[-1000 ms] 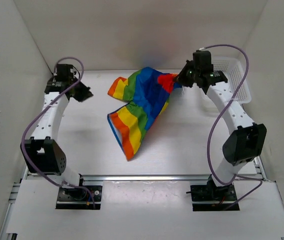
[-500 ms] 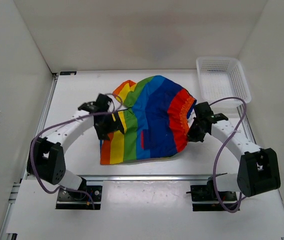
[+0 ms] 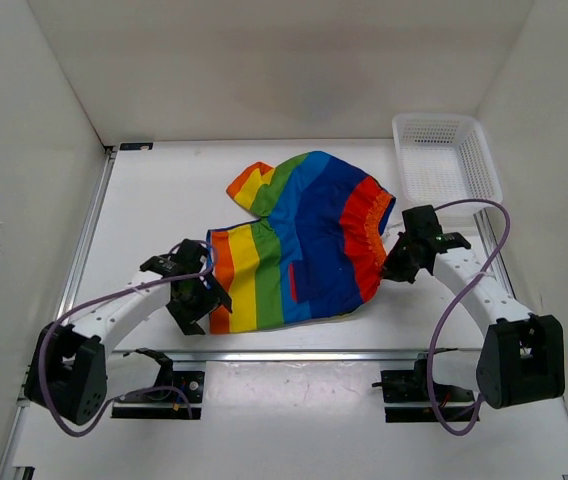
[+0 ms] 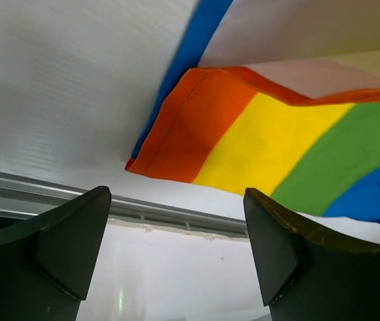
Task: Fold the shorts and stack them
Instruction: Flatten the shorts out
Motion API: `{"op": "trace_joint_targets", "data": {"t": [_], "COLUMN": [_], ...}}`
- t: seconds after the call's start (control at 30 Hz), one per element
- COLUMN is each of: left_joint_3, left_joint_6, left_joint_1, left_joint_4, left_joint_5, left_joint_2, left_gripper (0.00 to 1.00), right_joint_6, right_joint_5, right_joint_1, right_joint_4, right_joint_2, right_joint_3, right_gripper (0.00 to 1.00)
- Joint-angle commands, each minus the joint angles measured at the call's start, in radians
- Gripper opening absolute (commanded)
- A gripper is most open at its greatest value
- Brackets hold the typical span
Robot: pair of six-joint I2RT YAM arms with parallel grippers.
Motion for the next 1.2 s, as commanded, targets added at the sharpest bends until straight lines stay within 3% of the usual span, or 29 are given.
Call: {"op": "trace_joint_targets", "data": {"t": [0.0, 0.13, 0.23, 0.4, 0.43, 0.53, 0.67, 0.7, 0.77, 0.8, 0.83, 0.9, 1.0, 1.17], "left_joint_3": [-0.017, -0.017, -0.038, -0.014, 0.009, 0.168, 0.561, 0.785, 1.027, 1.269, 1.380, 1.596, 1.620, 1.527], "left_joint_6": [-0.045, -0.068, -0.043, 0.053, 0.075, 0.151, 0.270, 0.299, 0.320, 0.333, 0.333, 0.342, 0.342, 0.331], "left_joint_1": [-0.030, -0.058, -0.043, 0.071, 0.115, 0.177, 0.265, 0.281, 0.305, 0.316, 0.329, 0.339, 0.376, 0.413], "left_joint_4": [0.064, 0.090, 0.103, 0.120, 0.120, 0.089, 0.013, -0.070, -0.148, -0.187, -0.248, -0.270, -0.247, -0.195], "left_joint_5": [0.020, -0.002, -0.031, -0.060, -0.060, -0.069, -0.101, -0.118, -0.128, -0.128, -0.128, -0.128, -0.074, -0.040], "left_joint_2": [0.036, 0.112, 0.173, 0.186, 0.185, 0.175, 0.294, 0.329, 0.432, 0.458, 0.495, 0.506, 0.440, 0.249], "left_gripper": [0.91, 0.85, 0.74, 0.13, 0.10, 0.10, 0.10, 0.10, 0.10, 0.10, 0.10, 0.10, 0.10, 0.10], "right_joint_6": [-0.014, -0.014, -0.014, -0.014, -0.014, -0.032, -0.116, -0.125, -0.147, -0.162, -0.176, -0.213, -0.259, -0.288], "right_joint_5": [-0.041, -0.042, -0.042, -0.042, -0.042, -0.042, -0.032, -0.020, -0.020, -0.047, -0.048, -0.058, -0.126, -0.126], "right_joint_1": [-0.004, -0.004, -0.004, -0.004, -0.004, -0.004, -0.004, -0.004, -0.014, -0.014, -0.014, 0.000, 0.026, 0.069], "right_joint_4": [0.032, 0.032, 0.041, 0.032, 0.032, 0.042, 0.067, 0.049, 0.012, -0.055, -0.086, -0.160, -0.215, -0.225], "right_joint_2": [-0.031, -0.031, -0.061, -0.071, -0.071, -0.023, 0.154, 0.193, 0.308, 0.342, 0.395, 0.438, 0.439, 0.269], "right_joint_3": [-0.024, -0.033, -0.042, -0.042, -0.032, 0.013, 0.265, 0.351, 0.670, 0.790, 1.012, 1.192, 1.341, 1.196], "right_gripper": [0.00, 0.00, 0.00, 0.00, 0.00, 0.00, 0.00, 0.00, 0.00, 0.00, 0.00, 0.00, 0.00, 0.00]}}
